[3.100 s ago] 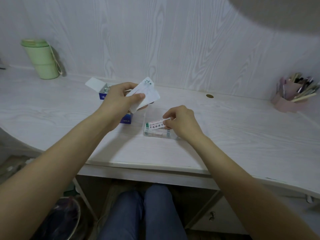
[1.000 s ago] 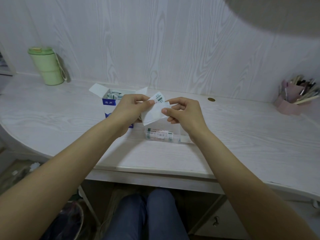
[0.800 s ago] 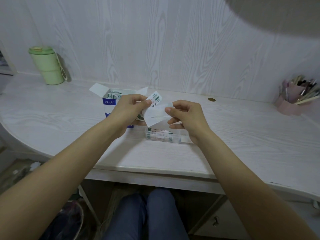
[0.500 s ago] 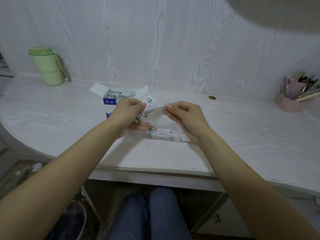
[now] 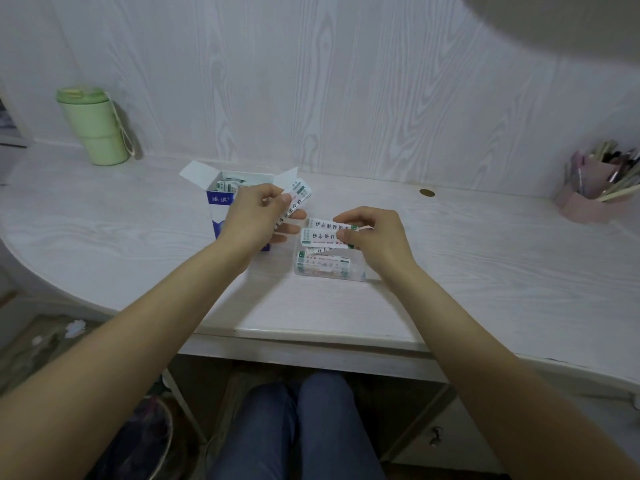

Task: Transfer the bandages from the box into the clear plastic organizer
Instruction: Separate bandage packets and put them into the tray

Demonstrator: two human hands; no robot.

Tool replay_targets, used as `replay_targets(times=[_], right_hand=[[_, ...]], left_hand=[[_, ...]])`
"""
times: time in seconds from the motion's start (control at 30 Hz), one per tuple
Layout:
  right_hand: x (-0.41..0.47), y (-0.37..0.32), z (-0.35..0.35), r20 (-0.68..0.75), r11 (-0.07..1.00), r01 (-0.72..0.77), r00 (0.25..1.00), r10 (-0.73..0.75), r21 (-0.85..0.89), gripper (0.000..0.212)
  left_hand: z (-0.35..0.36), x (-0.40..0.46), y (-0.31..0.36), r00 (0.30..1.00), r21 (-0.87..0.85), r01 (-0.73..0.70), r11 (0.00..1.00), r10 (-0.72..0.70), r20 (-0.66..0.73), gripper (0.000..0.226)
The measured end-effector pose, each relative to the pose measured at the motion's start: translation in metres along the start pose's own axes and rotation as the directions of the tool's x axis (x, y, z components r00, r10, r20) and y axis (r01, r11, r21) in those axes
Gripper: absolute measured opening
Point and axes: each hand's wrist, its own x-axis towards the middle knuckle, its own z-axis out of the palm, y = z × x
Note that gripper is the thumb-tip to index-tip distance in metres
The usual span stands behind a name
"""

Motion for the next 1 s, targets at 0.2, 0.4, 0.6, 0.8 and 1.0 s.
replay_targets(times=[0.2, 0.4, 0.6, 0.8, 1.0], right_hand=[[-0.002, -0.001, 0.003, 0.126, 0.952, 0.093, 0.990, -0.058, -0.291, 0.014], [0.004, -0.005, 0.007, 0.225, 0.864, 0.157, 0.973, -0.053, -0.479, 0.013], [0.007, -0.012, 0.007, 0.261, 0.774, 0.175, 0.965, -0.013, -0.608, 0.018], [0.009, -0.013, 0.006, 0.276, 0.736, 0.183, 0.961, 0.005, -0.652, 0.016], [0.010, -0.013, 0.008, 0.294, 0.709, 0.201, 0.956, 0.010, -0.676, 0.008]], left_hand=[[0.003, 0.002, -0.006, 0.998, 0.134, -0.058, 0.989, 0.055, 0.025, 0.022], [0.007, 0.008, -0.016, 0.985, 0.369, -0.163, 0.915, 0.130, 0.113, 0.019], [0.010, 0.012, -0.018, 0.970, 0.504, -0.230, 0.833, 0.155, 0.186, 0.021], [0.012, 0.014, -0.020, 0.962, 0.685, -0.270, 0.677, 0.158, 0.224, 0.017], [0.016, 0.010, -0.017, 0.938, 0.782, -0.342, 0.521, 0.235, 0.254, 0.022]])
